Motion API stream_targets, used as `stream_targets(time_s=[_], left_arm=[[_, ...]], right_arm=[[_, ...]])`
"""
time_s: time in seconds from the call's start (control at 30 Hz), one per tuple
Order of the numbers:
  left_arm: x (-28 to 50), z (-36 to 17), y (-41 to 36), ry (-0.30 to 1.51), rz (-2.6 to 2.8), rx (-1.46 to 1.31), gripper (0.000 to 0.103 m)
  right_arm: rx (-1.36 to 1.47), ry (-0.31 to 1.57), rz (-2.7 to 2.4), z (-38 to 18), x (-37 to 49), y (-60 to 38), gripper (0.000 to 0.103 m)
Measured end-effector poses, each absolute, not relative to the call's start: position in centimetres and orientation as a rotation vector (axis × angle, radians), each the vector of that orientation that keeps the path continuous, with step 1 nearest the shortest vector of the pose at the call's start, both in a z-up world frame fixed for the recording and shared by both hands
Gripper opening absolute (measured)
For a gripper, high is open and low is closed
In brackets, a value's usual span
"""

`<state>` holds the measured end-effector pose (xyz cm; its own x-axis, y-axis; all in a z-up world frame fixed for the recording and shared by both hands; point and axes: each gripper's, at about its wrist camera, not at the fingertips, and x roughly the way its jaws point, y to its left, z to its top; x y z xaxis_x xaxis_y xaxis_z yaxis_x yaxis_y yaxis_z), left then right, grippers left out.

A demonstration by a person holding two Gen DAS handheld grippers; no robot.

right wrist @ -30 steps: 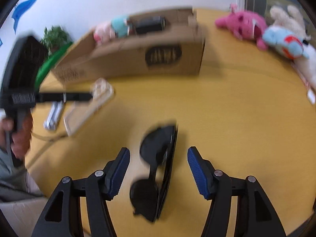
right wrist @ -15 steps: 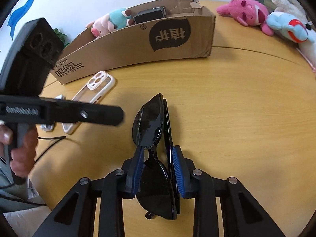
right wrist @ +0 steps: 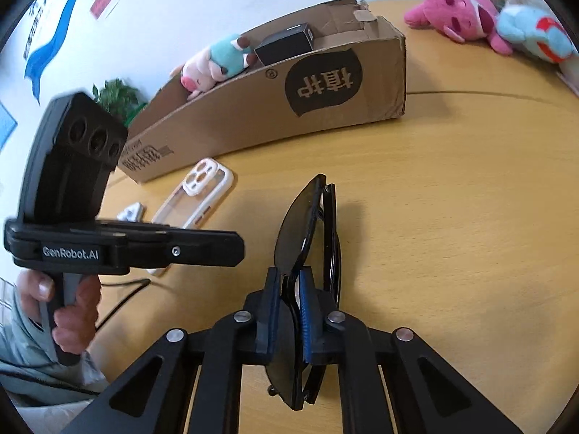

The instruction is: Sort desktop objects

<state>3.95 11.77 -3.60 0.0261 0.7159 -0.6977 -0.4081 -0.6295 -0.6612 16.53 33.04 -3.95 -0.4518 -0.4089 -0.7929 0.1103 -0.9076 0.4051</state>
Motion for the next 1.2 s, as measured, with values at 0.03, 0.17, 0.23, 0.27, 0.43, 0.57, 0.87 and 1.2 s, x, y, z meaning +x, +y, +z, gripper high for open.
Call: stream_targets(time_s=[0.03,0.17,0.23,0.27,0.43,0.57,0.87,1.2], left_arm=[[4.0,-3.7,11.7,-0.333,1.717,-1.484,0.002],[4.2,-4.1,11.7,-0.346,1.696,-1.498,0.002],[4.1,-3.9,11.4,-0.367,1.696,-1.490,0.002],[4.0,-3.8,11.1,-0.380,1.697,-1.483,0.002],[3.0,-3.4,9.3,-0.456,1.750,-1.473,0.019],[3.2,-3.0,9.2,-0.453,1.769,-1.473,0.025],[3.1,-3.3,10.1,-0.420,1.803,-1.495,0.043],[3.2,-4.0,10.7,-0.407,1.792,-1.529,0.043]], right_arm=[[1.429,-0.437,-2.402,-4.0,16.4,32.9,0.008],[1.380,-0.527,-2.364,-3.5,16.1,33.4,0.005],[1.342,-0.554,-2.361,-2.8,15.9,33.6,0.005],[1.318,-0.547,-2.372,-2.1,15.6,33.6,0.005],[1.329,-0.488,-2.385,-1.4,14.5,33.7,0.006],[1.394,-0.373,-2.386,-1.9,15.2,33.5,0.024],[1.427,0.285,-2.428,-5.2,20.1,28.9,0.077],[1.386,-0.085,-2.438,-4.9,18.6,31.5,0.051]])
